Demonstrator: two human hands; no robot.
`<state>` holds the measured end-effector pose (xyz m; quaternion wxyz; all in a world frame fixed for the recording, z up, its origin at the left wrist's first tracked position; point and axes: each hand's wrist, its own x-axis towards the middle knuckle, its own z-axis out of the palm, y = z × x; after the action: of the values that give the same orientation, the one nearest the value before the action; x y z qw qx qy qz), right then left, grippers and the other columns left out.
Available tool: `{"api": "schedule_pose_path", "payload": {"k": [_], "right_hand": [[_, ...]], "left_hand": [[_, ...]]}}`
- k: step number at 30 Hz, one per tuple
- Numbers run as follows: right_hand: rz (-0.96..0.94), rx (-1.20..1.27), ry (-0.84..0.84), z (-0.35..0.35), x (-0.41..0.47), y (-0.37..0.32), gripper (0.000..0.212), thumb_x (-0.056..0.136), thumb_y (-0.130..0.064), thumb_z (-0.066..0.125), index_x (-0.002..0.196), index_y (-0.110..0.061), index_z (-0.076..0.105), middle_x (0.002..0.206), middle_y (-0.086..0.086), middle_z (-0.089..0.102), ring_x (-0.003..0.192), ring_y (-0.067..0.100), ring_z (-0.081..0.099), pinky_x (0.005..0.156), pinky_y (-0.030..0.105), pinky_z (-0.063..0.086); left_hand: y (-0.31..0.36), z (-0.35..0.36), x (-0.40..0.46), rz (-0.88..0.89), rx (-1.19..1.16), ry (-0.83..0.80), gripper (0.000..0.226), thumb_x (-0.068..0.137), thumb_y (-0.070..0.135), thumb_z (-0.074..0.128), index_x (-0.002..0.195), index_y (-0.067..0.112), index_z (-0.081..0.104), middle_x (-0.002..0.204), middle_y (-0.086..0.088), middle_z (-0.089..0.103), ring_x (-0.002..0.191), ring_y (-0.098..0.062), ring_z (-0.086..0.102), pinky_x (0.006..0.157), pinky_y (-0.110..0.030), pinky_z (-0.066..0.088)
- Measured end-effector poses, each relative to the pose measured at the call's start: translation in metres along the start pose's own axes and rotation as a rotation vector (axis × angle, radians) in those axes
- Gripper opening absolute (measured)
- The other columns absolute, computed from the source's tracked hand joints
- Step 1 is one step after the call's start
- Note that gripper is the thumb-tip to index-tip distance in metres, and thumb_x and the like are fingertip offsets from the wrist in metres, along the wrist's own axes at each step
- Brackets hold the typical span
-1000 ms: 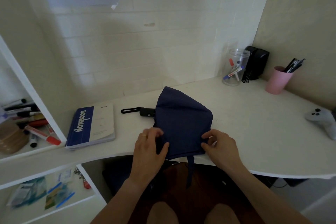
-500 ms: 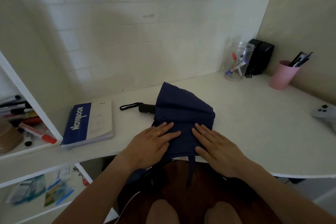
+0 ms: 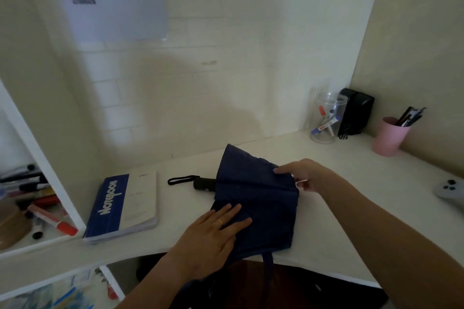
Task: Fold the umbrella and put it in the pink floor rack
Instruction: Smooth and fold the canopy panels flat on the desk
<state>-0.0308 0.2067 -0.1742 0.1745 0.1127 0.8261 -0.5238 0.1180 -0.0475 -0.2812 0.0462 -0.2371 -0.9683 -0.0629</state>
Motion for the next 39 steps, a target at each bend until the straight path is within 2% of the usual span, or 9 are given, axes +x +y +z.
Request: {"api": "schedule_pose_path", "payload": {"k": [3,6,9,11,16,20,25,32,39], "right_hand": [[-0.181,0.191,0.034,-0.002,-0.005,-0.009,0.030,0.080,-0.014,0.080,0.105,-0.003,0.070,0.110,0.009,0.069,0.104,0.028,0.060,0.067,0.027,0.043],[-0.392,0.338,-0.002,-0.007,-0.025,-0.005,0.013,0.081,-0.006,0.077,0.086,-0.010,0.066,0.093,0.008,0.070,0.089,0.021,0.064,0.072,0.024,0.050],[-0.568,0.231,0.087,-0.004,-0.056,0.012,0.014,0.079,-0.003,0.079,0.080,-0.008,0.066,0.084,0.007,0.071,0.074,0.011,0.066,0.061,0.013,0.051],[-0.639,0.144,0.165,0.002,-0.071,0.031,0.015,0.076,-0.007,0.084,0.076,-0.009,0.068,0.086,0.006,0.074,0.075,0.012,0.069,0.065,0.018,0.055],[-0.654,0.058,0.367,0.019,-0.090,0.075,0.015,0.079,-0.021,0.083,0.086,-0.026,0.071,0.098,-0.005,0.068,0.087,0.013,0.069,0.070,0.025,0.057],[-0.628,0.102,0.308,0.020,-0.087,0.078,0.041,0.077,-0.022,0.085,0.111,-0.028,0.063,0.099,-0.008,0.073,0.090,0.009,0.069,0.073,0.026,0.059],[-0.646,-0.118,0.298,0.017,-0.087,0.074,0.053,0.066,-0.031,0.092,0.109,-0.035,0.061,0.095,-0.014,0.068,0.084,0.005,0.065,0.069,0.018,0.050],[-0.825,-0.065,0.351,0.018,-0.091,0.072,0.029,0.077,-0.009,0.081,0.094,-0.030,0.070,0.082,-0.013,0.073,0.072,0.009,0.064,0.056,0.015,0.045],[-0.711,0.268,0.007,0.027,-0.102,0.076,0.035,0.088,0.005,0.069,0.117,-0.013,0.060,0.094,0.011,0.068,0.077,0.029,0.076,0.058,0.024,0.054]], "left_hand": [[-0.002,0.004,0.001,0.013,0.015,0.025,0.055,0.104,0.043,0.016,0.158,0.049,0.011,0.169,0.010,0.000,0.156,-0.010,0.000,0.126,-0.037,0.001],[-0.004,0.005,0.001,0.017,-0.002,0.040,0.055,0.104,0.042,0.016,0.158,0.049,0.012,0.169,0.010,0.003,0.156,-0.011,0.002,0.126,-0.036,0.004],[-0.002,0.005,0.001,0.015,-0.035,0.052,0.055,0.103,0.043,0.015,0.158,0.048,0.015,0.169,0.011,0.004,0.156,-0.010,0.003,0.125,-0.035,0.002],[-0.002,0.008,0.001,0.020,-0.037,0.077,0.055,0.103,0.042,0.017,0.158,0.048,0.018,0.169,0.009,0.010,0.156,-0.011,0.008,0.126,-0.035,0.006],[-0.002,0.012,0.000,0.054,0.035,0.211,0.053,0.100,0.031,0.038,0.153,0.040,0.036,0.152,0.001,0.052,0.133,-0.018,0.052,0.115,-0.034,0.037],[0.000,0.008,0.000,0.062,0.065,0.228,0.053,0.101,0.032,0.037,0.153,0.041,0.036,0.151,0.003,0.053,0.133,-0.018,0.052,0.115,-0.033,0.034],[0.002,0.007,-0.001,0.080,0.043,0.252,0.055,0.096,0.031,0.046,0.150,0.042,0.042,0.143,0.007,0.060,0.123,-0.016,0.060,0.109,-0.029,0.044],[0.001,0.008,0.001,0.099,0.037,0.293,0.054,0.099,0.030,0.041,0.152,0.042,0.038,0.155,0.005,0.049,0.134,-0.016,0.052,0.115,-0.034,0.037],[0.005,0.007,-0.001,0.075,0.028,0.263,0.054,0.100,0.028,0.035,0.154,0.035,0.039,0.146,0.000,0.057,0.130,-0.022,0.053,0.117,-0.034,0.032]]}}
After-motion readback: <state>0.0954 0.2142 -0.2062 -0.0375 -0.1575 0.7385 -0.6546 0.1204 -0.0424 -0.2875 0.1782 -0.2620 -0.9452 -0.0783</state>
